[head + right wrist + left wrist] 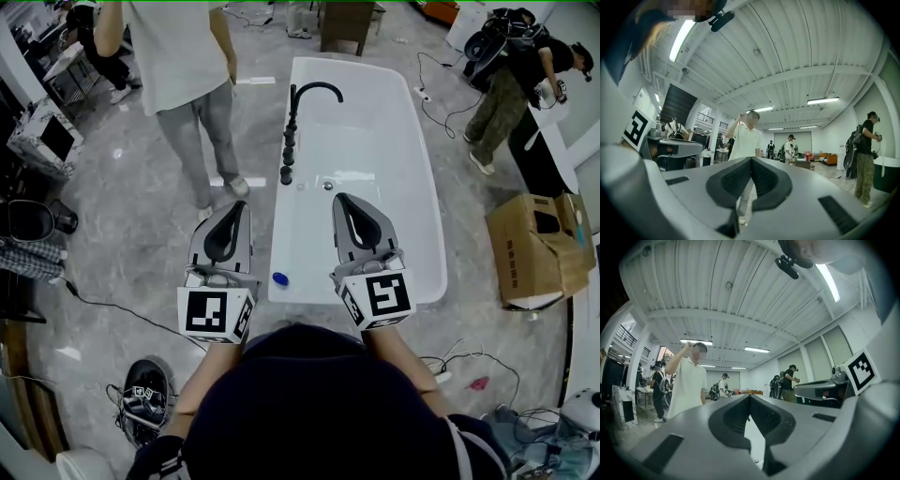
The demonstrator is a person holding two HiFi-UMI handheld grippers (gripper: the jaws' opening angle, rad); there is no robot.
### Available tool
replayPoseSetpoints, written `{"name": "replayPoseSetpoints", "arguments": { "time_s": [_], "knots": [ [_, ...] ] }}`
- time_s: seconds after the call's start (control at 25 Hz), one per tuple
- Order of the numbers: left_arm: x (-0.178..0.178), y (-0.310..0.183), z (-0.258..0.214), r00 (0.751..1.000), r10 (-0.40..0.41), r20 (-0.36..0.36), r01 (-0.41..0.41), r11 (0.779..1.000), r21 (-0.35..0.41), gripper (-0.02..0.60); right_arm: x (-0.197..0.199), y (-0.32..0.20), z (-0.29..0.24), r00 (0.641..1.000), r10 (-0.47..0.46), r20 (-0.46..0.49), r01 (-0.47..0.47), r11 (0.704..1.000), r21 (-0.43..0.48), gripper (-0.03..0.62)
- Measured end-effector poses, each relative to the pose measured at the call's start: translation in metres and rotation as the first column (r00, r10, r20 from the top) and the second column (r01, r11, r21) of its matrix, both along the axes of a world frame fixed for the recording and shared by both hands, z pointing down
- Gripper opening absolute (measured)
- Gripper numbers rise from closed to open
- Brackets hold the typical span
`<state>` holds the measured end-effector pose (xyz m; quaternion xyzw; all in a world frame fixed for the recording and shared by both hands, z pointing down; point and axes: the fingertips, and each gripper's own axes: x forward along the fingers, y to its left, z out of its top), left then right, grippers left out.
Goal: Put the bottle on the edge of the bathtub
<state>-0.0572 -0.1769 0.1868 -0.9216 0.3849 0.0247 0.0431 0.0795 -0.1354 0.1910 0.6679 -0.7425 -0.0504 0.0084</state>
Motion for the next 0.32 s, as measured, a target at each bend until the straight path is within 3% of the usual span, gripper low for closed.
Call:
{"name": "replayPoseSetpoints", "arguments": {
  "time_s": [0.32],
  "knots": [
    [0.0045,0.0011,0.0022,1.000,0.003,0.006,-0.003,1.000,0.003,0.023,0.0036,-0.0005,0.0045,1.000,0.002,0.003,-0.002,1.000,-0.007,0.028]
  ]
}}
